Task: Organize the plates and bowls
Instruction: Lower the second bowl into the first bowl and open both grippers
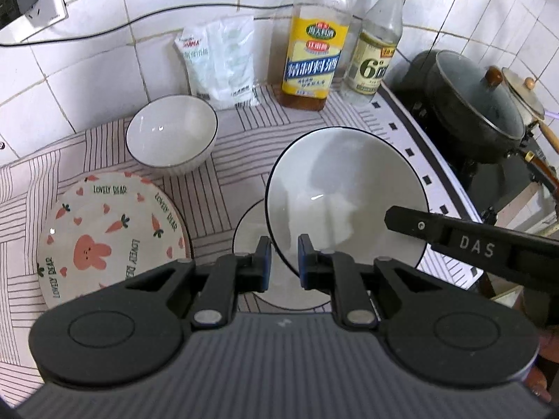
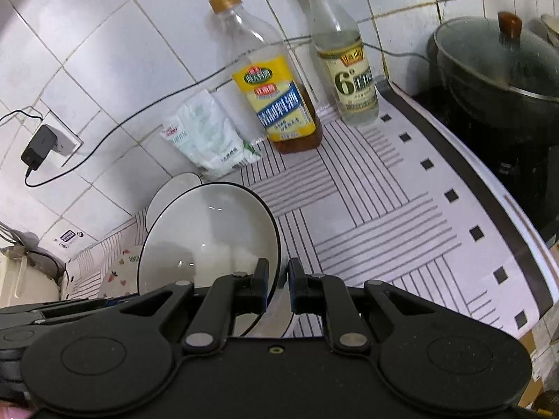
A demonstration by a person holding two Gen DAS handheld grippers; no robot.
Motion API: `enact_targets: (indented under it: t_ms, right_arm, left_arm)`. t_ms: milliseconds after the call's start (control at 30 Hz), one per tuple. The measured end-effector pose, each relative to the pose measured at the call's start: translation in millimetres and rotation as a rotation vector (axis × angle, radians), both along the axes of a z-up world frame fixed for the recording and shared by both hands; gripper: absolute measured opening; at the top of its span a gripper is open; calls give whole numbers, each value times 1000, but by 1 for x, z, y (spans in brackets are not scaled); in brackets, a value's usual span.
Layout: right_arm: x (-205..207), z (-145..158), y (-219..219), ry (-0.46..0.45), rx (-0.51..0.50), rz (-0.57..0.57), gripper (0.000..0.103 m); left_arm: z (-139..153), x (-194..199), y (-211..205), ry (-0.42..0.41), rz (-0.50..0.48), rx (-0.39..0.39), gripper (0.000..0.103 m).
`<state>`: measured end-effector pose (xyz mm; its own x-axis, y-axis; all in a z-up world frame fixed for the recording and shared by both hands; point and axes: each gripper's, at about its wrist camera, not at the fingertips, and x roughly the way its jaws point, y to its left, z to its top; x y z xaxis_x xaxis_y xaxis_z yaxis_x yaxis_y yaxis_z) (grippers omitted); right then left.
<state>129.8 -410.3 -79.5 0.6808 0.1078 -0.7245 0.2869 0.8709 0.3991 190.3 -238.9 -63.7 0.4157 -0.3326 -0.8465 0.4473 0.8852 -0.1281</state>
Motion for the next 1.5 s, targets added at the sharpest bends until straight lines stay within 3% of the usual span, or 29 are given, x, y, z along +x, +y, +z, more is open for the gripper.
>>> enact_targets:
  t_ms: [667, 833, 1333, 1500]
  right_arm:
    - [4, -29, 26, 11, -81, 48, 15]
    - [5, -34, 33, -9, -137, 43, 15]
    - [18, -44, 50, 3, -310, 108, 18]
    - [16, -45, 48, -3, -307, 111, 18]
  left_arm:
    - [-32, 8, 15, 94, 53, 17, 14]
    - [-46, 17, 16, 166, 54, 16, 14]
    - [-53, 26, 15, 176, 45, 31, 15]
    - [-55, 29, 18, 191, 53, 13, 15]
